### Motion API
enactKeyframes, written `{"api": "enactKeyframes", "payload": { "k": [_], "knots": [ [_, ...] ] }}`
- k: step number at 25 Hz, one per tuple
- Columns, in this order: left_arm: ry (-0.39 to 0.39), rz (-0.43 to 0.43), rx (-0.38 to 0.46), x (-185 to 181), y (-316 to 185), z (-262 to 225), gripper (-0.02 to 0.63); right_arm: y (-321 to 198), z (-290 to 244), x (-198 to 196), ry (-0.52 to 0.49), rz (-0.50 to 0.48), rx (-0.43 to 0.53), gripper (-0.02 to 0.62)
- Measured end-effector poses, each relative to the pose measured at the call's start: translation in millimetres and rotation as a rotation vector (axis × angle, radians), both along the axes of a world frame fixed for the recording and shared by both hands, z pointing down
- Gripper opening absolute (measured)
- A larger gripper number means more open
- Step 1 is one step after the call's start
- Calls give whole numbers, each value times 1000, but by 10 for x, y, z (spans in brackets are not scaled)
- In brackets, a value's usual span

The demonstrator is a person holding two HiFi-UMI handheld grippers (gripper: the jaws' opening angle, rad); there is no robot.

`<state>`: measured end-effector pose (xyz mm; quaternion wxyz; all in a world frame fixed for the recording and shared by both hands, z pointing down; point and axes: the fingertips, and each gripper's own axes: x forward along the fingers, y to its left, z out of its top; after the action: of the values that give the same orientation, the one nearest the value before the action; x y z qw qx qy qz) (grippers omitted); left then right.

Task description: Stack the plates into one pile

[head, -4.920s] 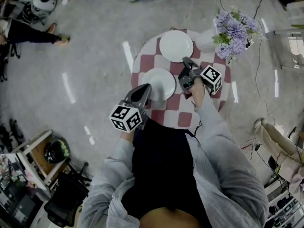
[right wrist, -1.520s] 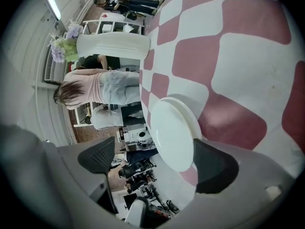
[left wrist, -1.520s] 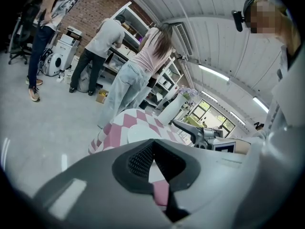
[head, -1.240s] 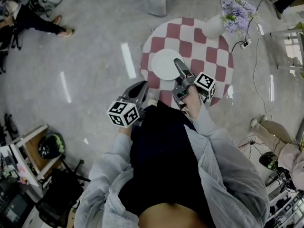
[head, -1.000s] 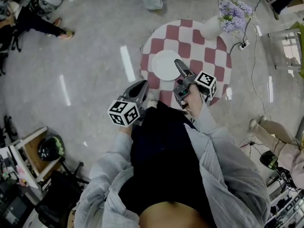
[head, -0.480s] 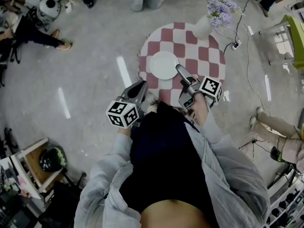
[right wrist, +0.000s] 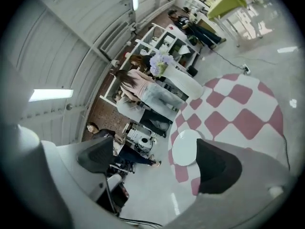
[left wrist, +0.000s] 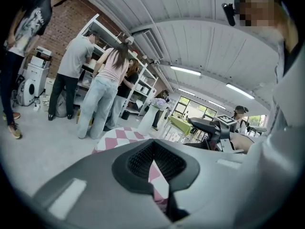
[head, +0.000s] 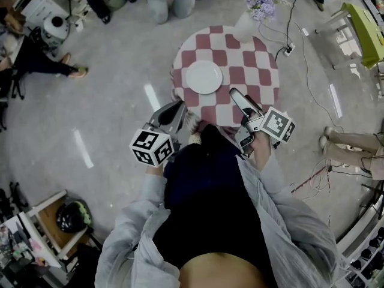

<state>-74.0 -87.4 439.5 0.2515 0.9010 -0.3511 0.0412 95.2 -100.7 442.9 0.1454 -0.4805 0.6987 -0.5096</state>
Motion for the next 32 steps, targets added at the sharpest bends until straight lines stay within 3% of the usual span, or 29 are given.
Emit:
{"api": "enactKeyframes", "payload": {
  "k": [3,8,12,16,25,32],
  "knots": [
    [-30,30,45,0,42,-27,9,135,-77,58,202,-11,84,512],
    [-52,45,58,-11,139,-27,9,385,-187,167,574,-17,199,368],
    [-73,73,76,30,210,-24,11,495,-225,266,664,25,240,179],
    [-67,97,87,50,267,-19,11,570,-134,355,809,62,221,2],
    [-74,108,101,142,244,-4,11,641,21,300,805,-20,226,2],
    [-71,105,103,197,220,-29,11,632,12,354,772,-10,205,2]
  ]
}}
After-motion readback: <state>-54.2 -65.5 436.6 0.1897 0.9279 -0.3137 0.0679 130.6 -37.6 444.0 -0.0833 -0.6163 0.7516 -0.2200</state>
